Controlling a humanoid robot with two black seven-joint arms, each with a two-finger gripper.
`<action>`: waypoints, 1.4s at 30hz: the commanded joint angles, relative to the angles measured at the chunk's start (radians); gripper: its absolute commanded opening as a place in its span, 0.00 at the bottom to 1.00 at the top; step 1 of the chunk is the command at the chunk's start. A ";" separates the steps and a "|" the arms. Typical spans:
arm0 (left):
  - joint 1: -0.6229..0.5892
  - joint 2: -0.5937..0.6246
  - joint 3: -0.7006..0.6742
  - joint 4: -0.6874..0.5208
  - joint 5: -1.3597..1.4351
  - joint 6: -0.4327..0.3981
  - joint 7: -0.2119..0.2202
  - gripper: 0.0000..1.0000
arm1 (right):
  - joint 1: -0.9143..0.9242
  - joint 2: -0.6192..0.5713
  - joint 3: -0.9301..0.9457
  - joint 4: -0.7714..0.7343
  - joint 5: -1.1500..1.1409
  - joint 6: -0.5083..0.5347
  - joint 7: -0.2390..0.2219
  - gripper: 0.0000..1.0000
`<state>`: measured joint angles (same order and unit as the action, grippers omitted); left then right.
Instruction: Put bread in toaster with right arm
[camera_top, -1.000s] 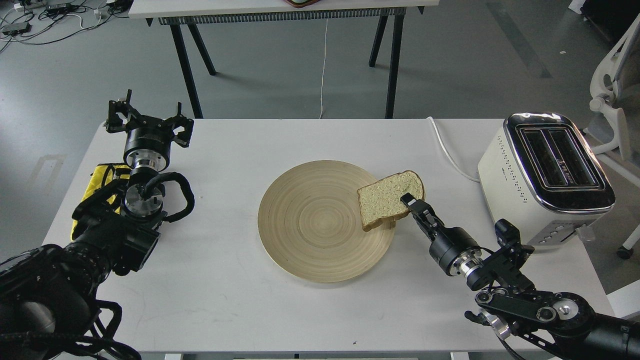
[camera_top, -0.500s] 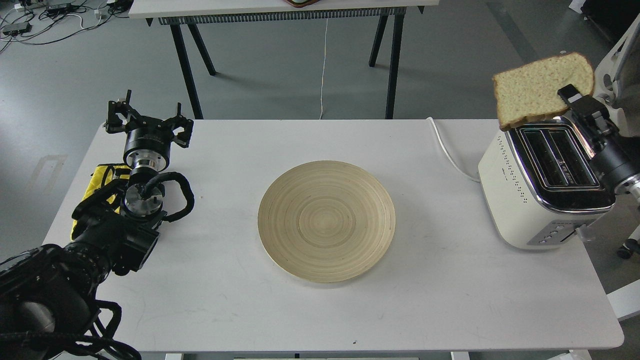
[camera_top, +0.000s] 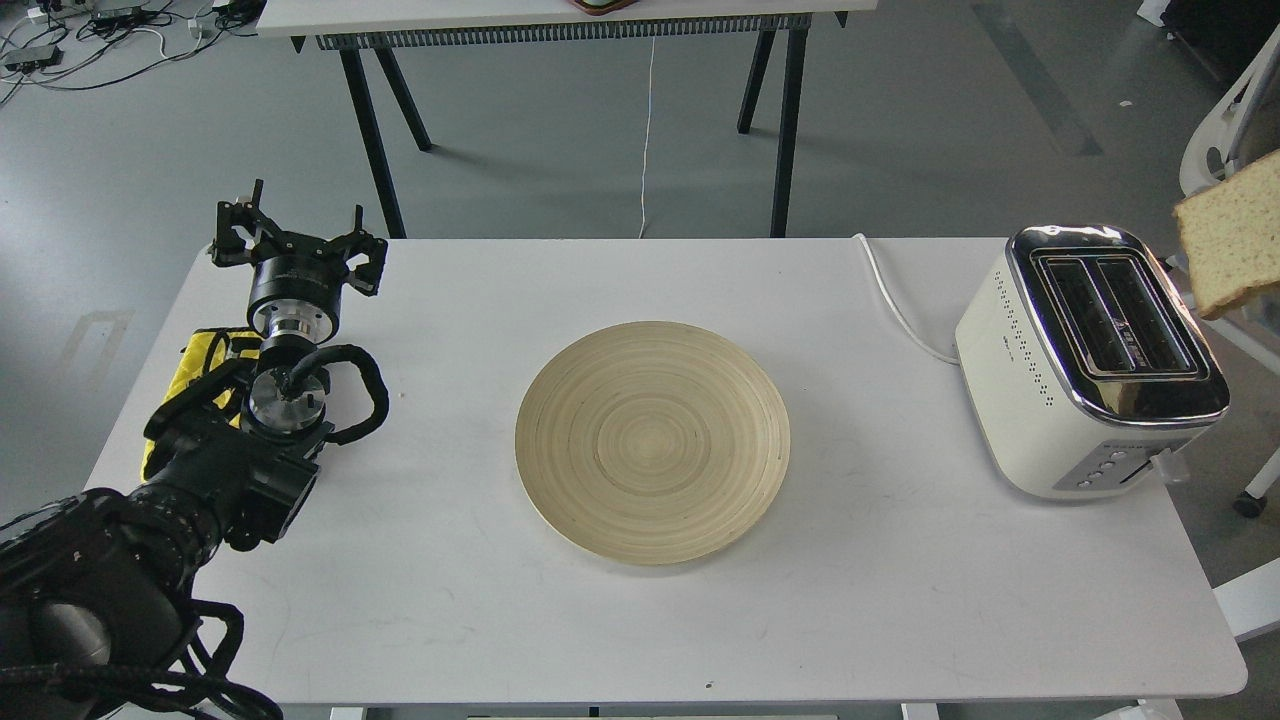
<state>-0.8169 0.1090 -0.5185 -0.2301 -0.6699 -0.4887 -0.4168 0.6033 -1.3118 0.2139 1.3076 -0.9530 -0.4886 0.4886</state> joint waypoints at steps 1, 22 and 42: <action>-0.001 0.000 0.000 0.000 0.000 0.000 0.000 1.00 | 0.001 0.028 -0.011 -0.010 -0.007 0.000 0.000 0.00; -0.001 -0.002 0.000 0.000 0.001 0.000 0.000 1.00 | 0.006 0.172 -0.064 -0.074 -0.056 0.000 -0.010 0.00; 0.001 0.000 0.000 0.000 0.001 0.000 0.000 1.00 | 0.029 0.206 -0.044 -0.030 -0.041 0.000 -0.005 0.94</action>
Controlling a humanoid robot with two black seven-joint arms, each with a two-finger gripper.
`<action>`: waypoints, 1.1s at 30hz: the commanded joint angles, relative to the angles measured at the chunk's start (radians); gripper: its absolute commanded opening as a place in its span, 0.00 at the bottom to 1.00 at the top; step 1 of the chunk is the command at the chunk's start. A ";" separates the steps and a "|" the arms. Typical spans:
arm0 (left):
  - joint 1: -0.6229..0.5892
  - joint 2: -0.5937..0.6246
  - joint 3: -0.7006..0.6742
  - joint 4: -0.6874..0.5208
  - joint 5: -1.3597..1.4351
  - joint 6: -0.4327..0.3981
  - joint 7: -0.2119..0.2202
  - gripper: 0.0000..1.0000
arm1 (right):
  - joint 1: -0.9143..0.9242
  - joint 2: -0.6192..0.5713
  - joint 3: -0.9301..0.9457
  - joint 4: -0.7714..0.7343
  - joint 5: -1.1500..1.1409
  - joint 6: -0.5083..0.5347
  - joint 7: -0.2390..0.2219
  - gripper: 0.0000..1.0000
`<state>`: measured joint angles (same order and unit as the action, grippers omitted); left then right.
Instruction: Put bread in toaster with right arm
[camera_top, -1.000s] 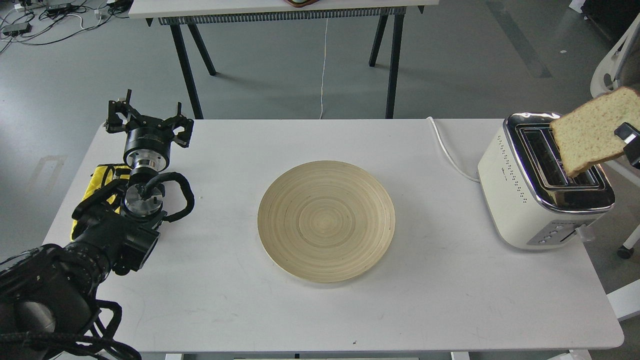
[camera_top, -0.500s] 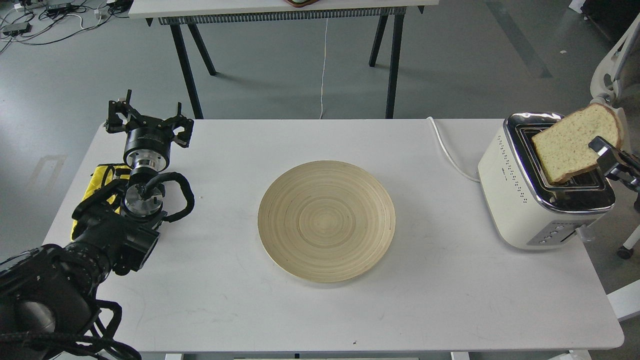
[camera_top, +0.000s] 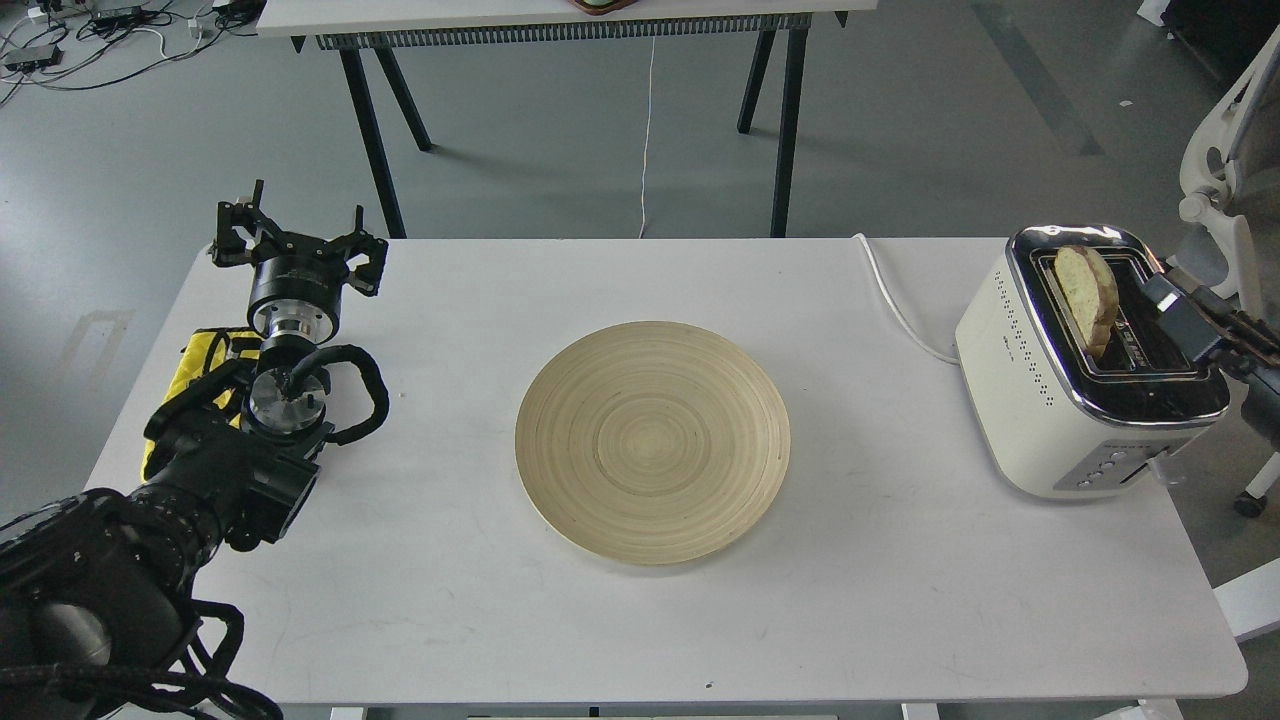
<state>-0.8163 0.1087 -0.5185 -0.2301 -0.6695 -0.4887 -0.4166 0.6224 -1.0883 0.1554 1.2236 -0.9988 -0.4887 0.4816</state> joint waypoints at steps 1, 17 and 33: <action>0.000 0.000 0.000 0.000 -0.001 0.000 -0.001 1.00 | 0.019 -0.031 0.021 0.083 0.009 0.000 0.000 0.95; -0.001 0.000 0.000 0.000 -0.001 0.000 -0.001 1.00 | 0.040 0.391 0.401 0.140 0.572 0.335 0.007 0.97; 0.000 -0.001 0.000 0.000 -0.001 0.000 0.001 1.00 | 0.040 0.875 0.687 -0.547 0.737 0.977 0.007 0.97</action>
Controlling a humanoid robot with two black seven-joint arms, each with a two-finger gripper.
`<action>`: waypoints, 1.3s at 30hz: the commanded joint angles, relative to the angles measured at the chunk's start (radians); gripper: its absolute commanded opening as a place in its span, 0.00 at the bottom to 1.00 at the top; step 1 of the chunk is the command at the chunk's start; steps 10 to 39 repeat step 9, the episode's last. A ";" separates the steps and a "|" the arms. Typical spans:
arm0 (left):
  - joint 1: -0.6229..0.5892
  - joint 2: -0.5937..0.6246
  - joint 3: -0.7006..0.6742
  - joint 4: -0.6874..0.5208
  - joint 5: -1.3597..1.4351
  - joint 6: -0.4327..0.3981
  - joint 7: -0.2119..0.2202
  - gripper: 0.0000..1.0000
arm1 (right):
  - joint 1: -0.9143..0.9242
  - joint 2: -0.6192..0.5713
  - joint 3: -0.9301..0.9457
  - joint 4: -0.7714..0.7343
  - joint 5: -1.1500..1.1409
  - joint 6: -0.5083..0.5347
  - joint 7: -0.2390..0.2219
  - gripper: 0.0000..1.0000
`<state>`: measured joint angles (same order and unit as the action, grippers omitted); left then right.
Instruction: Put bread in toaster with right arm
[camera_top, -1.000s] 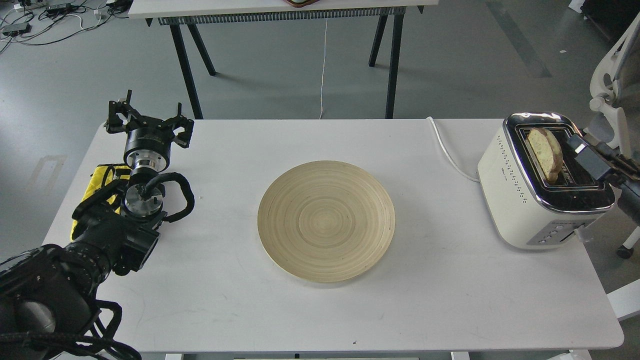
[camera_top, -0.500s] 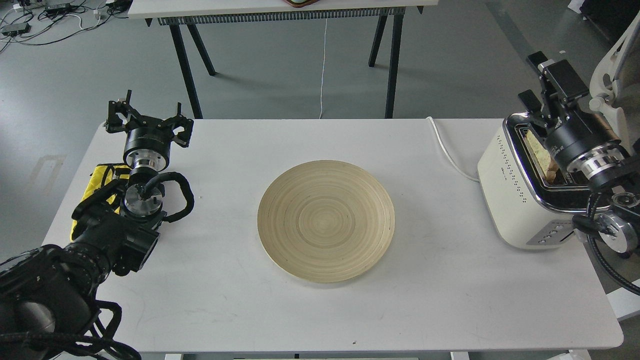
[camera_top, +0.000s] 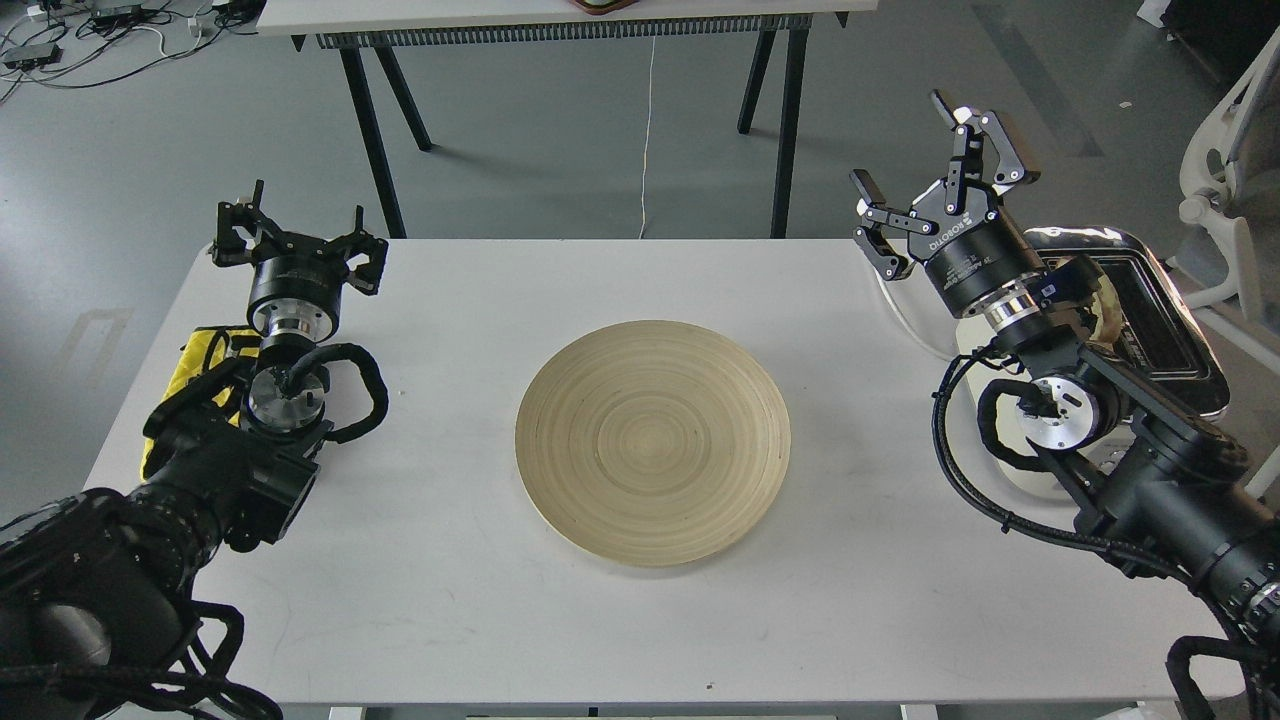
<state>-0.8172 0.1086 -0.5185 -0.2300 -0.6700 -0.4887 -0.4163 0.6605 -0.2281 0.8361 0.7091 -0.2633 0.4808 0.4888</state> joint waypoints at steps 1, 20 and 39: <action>0.001 -0.001 0.000 0.000 0.001 0.000 -0.001 1.00 | 0.001 0.016 0.005 -0.031 0.001 0.008 0.000 0.97; 0.000 0.000 0.000 0.000 0.001 0.000 0.001 1.00 | -0.002 0.018 0.001 -0.033 0.001 0.008 0.000 0.97; 0.000 0.000 0.000 0.000 0.001 0.000 0.001 1.00 | -0.002 0.018 0.001 -0.033 0.001 0.008 0.000 0.97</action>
